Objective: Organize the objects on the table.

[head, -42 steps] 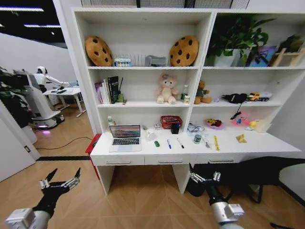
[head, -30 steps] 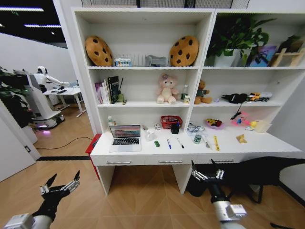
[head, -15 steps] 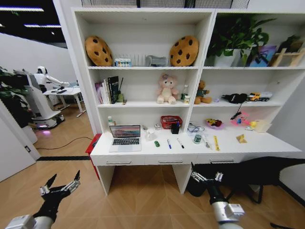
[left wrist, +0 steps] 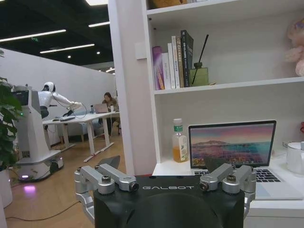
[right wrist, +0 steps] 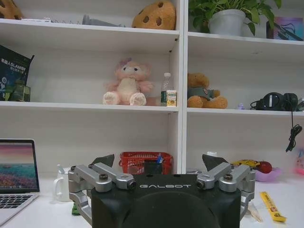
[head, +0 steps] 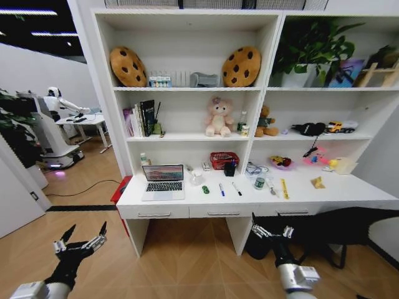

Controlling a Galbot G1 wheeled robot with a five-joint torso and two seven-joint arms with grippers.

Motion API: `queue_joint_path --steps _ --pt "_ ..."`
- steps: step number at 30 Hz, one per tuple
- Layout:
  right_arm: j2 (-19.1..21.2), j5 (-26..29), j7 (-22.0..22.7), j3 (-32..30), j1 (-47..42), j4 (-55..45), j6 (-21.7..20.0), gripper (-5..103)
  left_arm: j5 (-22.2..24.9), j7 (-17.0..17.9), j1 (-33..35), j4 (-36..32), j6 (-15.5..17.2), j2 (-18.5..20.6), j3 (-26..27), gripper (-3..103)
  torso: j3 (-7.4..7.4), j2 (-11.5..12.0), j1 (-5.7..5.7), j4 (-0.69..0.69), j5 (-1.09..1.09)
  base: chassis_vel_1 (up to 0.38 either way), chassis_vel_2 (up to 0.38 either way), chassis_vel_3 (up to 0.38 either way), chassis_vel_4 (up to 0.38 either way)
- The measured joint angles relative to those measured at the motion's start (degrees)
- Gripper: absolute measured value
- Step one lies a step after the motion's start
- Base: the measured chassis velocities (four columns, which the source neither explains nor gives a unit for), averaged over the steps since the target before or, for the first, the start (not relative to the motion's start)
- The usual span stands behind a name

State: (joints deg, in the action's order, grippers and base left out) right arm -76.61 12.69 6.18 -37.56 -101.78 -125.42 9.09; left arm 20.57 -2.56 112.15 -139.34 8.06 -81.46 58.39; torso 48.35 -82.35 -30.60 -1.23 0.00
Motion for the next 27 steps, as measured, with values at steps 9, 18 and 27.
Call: queue_joint_path --steps 9,18,27 --pt "0.14 0.31 -1.31 0.19 0.14 -0.34 1.15 100 -0.54 -0.81 -0.04 0.56 -1.23 0.06 0.11 99 0.0 0.0 -0.01 0.01 0.01 -0.205 0.217 0.229 -0.211" --pt "0.17 0.5 -2.48 0.23 0.32 0.01 2.61 100 -0.59 -0.88 -0.27 1.07 -1.31 0.19 -0.04 98 0.01 0.01 -0.02 -0.03 -0.04 -0.313 0.322 0.314 -0.323" --pt "0.84 1.98 -3.68 0.04 0.4 -0.75 2.64 100 0.31 -0.85 -0.29 1.07 -1.25 0.8 0.13 98 0.03 0.04 -0.1 0.05 0.04 -0.278 0.278 0.25 -0.287"
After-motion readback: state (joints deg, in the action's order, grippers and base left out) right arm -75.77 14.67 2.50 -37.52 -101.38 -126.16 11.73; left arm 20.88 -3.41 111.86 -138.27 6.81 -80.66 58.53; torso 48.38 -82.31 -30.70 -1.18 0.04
